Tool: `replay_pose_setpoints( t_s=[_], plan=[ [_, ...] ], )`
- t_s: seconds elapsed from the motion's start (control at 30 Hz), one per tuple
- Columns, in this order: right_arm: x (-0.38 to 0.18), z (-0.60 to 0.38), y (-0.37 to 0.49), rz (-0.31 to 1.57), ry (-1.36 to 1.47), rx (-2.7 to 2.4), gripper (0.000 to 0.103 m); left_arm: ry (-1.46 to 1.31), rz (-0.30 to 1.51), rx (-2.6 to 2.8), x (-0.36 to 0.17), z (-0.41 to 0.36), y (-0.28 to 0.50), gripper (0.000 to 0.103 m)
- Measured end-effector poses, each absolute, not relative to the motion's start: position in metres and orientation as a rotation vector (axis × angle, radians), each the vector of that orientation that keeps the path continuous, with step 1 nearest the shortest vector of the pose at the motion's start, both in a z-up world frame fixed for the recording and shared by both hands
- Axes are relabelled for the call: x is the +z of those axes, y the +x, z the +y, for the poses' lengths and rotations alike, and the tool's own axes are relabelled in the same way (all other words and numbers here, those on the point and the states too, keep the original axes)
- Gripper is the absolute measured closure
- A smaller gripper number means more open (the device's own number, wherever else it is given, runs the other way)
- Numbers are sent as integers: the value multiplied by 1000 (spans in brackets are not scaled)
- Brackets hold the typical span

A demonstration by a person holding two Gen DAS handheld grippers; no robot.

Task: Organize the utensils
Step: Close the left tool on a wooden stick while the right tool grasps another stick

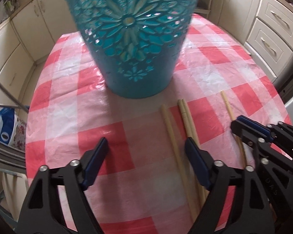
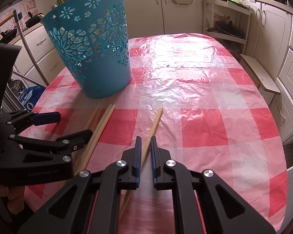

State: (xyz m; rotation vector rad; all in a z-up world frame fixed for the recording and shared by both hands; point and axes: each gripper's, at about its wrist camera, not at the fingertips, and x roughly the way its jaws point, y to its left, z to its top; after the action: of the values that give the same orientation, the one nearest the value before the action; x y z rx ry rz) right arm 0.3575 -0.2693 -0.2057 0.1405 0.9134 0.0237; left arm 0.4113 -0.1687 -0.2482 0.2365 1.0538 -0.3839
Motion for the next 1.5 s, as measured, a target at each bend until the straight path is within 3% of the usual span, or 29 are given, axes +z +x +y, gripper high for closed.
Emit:
replay_pose_setpoints(
  t_s=[0.07,0.13,0.23,0.27,0.57,0.7,1.5],
  plan=[
    [-206,-267,360,912,131,16,93,239,1040,-403,-248,-172,409,41],
    [-206,-263,361,913,102,10,93,232,1023,-426,-246,-174,406,63],
    [-205,-257,362,920,73,33,94,206,1019,-454,-245,-175,407,89],
    [-205,-255,362,922,69,36,94,182,1030,-462,-245,-174,409,91],
    [-205,-248,375,954,-20,36,93,221,1026,-467,-246,-182,410,90],
    [-205,-246,380,959,-12,56,96,213,1032,-485,-246,-184,411,98],
    [-208,-249,376,906,4,44,97,180,928,-490,-208,-186,400,98]
  ],
)
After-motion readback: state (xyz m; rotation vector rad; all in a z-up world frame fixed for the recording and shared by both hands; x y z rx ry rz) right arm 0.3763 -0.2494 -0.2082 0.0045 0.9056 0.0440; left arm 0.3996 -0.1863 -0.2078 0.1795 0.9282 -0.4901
